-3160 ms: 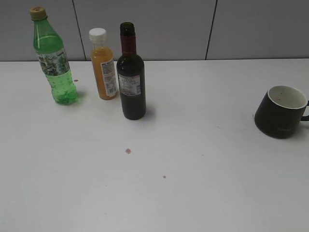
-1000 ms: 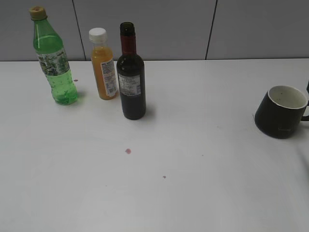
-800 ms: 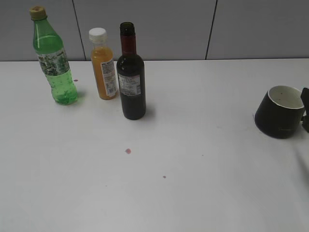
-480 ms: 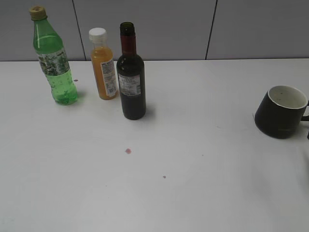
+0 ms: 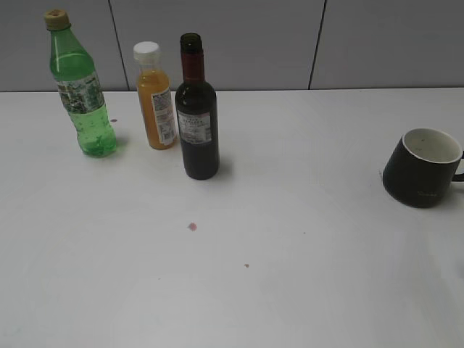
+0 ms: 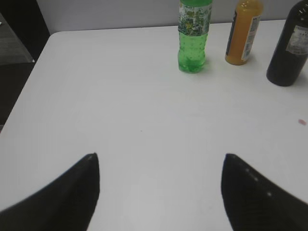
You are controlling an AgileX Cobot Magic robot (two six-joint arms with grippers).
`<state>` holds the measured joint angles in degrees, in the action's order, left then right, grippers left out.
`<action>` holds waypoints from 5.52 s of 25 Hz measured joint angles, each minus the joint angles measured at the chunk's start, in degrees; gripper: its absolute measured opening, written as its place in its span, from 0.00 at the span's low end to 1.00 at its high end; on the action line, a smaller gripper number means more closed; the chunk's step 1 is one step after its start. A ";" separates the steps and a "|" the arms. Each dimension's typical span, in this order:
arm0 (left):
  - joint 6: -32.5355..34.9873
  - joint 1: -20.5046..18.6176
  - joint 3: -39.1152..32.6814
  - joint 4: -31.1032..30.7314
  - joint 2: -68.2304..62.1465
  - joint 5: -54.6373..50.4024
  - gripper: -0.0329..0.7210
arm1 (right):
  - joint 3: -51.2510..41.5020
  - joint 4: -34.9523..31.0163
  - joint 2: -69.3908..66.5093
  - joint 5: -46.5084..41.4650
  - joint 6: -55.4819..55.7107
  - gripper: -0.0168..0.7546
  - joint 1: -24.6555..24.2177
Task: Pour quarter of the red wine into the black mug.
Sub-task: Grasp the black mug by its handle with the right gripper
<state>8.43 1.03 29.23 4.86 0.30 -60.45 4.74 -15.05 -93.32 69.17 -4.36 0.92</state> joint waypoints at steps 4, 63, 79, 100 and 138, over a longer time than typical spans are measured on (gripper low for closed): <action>0.00 0.00 0.00 0.00 0.00 0.00 0.82 | 0.48 -0.88 -6.78 0.17 0.00 0.85 0.00; 0.00 0.00 0.00 0.01 0.00 0.00 0.82 | 18.33 47.54 -19.82 0.28 9.12 0.82 -30.06; 0.00 0.00 0.00 0.01 0.00 0.00 0.82 | 22.33 50.06 -25.74 0.28 10.17 0.79 -30.06; 0.00 0.00 0.00 0.01 0.00 0.00 0.82 | 26.76 51.83 -26.62 0.27 11.64 0.79 -28.28; 0.00 0.00 0.00 0.01 0.00 0.00 0.82 | 43.04 62.55 -35.92 0.47 14.64 0.66 -24.82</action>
<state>8.43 1.03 29.23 4.87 0.30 -60.45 47.78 47.50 -129.24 69.64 10.28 -23.90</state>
